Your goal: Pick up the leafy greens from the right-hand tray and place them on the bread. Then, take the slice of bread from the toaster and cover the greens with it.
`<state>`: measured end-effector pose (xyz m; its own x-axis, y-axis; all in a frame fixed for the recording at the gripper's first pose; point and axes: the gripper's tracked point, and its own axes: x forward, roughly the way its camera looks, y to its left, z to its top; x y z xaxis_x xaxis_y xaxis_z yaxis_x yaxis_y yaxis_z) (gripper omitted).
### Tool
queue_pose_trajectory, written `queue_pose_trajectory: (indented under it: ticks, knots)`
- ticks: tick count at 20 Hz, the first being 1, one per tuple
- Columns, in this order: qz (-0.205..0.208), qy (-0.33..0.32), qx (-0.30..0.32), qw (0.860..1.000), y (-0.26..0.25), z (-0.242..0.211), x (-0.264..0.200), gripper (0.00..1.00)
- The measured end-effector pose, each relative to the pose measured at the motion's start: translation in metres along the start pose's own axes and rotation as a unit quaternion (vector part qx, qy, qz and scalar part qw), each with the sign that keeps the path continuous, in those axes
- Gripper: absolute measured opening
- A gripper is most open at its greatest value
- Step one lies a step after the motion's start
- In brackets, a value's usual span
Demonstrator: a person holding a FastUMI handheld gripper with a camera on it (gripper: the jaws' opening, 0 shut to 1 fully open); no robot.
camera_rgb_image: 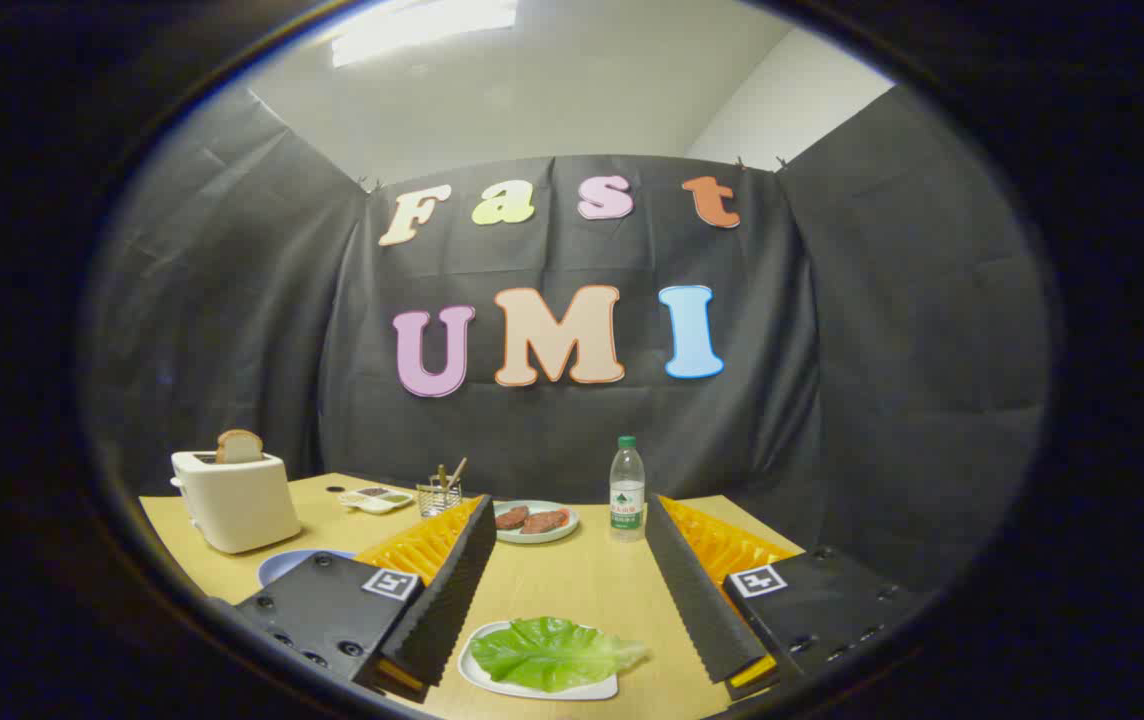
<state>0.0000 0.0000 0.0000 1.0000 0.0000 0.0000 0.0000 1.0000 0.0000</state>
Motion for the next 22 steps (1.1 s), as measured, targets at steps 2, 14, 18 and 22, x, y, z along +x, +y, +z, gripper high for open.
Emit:
queue_pose_trajectory:
  ticks: [2,14,18,22]
  knots:
    - [0.003,0.002,0.003,1.000,0.002,-0.001,0.001,0.96]
    - [-0.009,0.004,0.003,1.000,-0.006,0.000,-0.002,0.96]
    - [-0.014,0.008,0.010,1.000,-0.011,-0.003,-0.002,0.96]
    - [-0.028,0.019,0.016,0.999,-0.022,-0.008,-0.001,0.96]
